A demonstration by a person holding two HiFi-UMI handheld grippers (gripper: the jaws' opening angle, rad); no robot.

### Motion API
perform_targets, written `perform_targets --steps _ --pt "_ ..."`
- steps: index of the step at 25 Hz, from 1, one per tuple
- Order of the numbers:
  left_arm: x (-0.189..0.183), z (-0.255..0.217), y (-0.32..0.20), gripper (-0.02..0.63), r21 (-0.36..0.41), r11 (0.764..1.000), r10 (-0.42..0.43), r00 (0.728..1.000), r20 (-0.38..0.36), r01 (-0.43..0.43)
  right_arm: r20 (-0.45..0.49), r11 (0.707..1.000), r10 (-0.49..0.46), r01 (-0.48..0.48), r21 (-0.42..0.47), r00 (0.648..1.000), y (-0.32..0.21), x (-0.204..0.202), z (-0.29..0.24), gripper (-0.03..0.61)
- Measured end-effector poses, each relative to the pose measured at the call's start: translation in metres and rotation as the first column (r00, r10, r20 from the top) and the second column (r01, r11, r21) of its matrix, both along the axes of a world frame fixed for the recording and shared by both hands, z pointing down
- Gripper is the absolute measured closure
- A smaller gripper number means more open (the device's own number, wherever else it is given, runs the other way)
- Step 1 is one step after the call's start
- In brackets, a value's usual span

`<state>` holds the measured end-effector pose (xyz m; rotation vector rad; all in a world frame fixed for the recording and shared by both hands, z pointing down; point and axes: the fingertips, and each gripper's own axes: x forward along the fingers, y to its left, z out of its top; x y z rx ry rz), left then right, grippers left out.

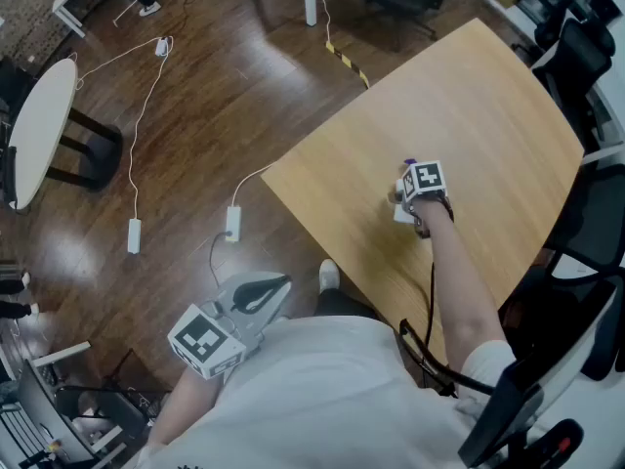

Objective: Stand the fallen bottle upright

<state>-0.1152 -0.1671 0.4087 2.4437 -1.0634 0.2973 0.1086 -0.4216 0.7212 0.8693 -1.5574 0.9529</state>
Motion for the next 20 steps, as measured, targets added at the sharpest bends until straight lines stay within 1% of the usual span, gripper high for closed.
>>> perform_targets --steps 1,3,5,7,8,9,10,11,12,14,16,17,18,19,20 --pt "-0.002 0.002 -0.003 0.612 -0.002 1.0 -0.004 1.0 0.0 0.004 -0.008 1.0 -0.008 0.008 0.006 1.0 -0.002 0.0 -0.001 0.123" --pt "-0.004 0.004 -0.008 0.614 -0.004 1.0 -0.012 1.0 0.001 0.012 -0.011 0.999 -0.021 0.021 0.024 1.0 -0.004 0.001 -0.003 0.163" --pt "-0.003 0.004 -0.012 0.612 -0.006 1.0 -0.015 1.0 0.004 0.015 0.016 0.998 -0.017 0.016 0.062 1.0 -0.005 0.003 -0.007 0.19" --pt "0.0 0.004 -0.016 0.613 -0.01 1.0 -0.006 1.0 0.01 0.006 0.047 0.99 0.005 -0.012 0.142 0.999 -0.011 0.01 -0.016 0.198" --pt "0.002 0.004 -0.017 0.614 -0.012 1.0 0.001 1.0 0.013 -0.001 0.06 0.978 0.017 -0.029 0.204 0.998 -0.016 0.016 -0.024 0.201" --pt "0.003 0.004 -0.019 0.613 -0.015 1.0 0.008 1.0 0.015 -0.008 0.076 0.959 0.028 -0.048 0.279 0.997 -0.023 0.022 -0.035 0.201" --pt "0.004 0.004 -0.02 0.614 -0.019 1.0 0.015 1.0 0.016 -0.015 0.097 0.931 0.036 -0.069 0.359 0.995 -0.032 0.028 -0.047 0.202" --pt "0.006 0.005 -0.022 0.613 -0.023 0.999 0.022 1.0 0.018 -0.022 0.122 0.893 0.042 -0.092 0.44 0.992 -0.042 0.034 -0.06 0.204" --pt "0.008 0.006 -0.024 0.614 -0.028 0.999 0.031 0.999 0.02 -0.03 0.151 0.848 0.046 -0.118 0.516 0.987 -0.051 0.042 -0.072 0.209" --pt "0.016 0.006 -0.028 0.612 -0.037 0.998 0.053 0.998 0.026 -0.052 0.217 0.741 0.041 -0.175 0.648 0.975 -0.065 0.058 -0.094 0.21" --pt "0.024 0.006 -0.03 0.612 -0.041 0.996 0.079 0.996 0.038 -0.078 0.252 0.628 0.034 -0.217 0.747 0.967 -0.074 0.074 -0.11 0.21" --pt "0.027 0.005 -0.032 0.612 -0.04 0.995 0.091 0.995 0.044 -0.089 0.261 0.586 0.036 -0.232 0.776 0.965 -0.076 0.08 -0.113 0.21" --pt "0.03 0.004 -0.033 0.613 -0.038 0.994 0.101 0.994 0.047 -0.099 0.27 0.561 0.04 -0.245 0.791 0.962 -0.076 0.085 -0.111 0.21" --pt "0.032 0.003 -0.035 0.614 -0.034 0.994 0.109 0.993 0.049 -0.107 0.277 0.552 0.048 -0.257 0.794 0.96 -0.074 0.088 -0.106 0.21" --pt "0.034 0.002 -0.036 0.614 -0.031 0.993 0.115 0.992 0.051 -0.113 0.281 0.551 0.057 -0.265 0.791 0.958 -0.069 0.09 -0.098 0.21"
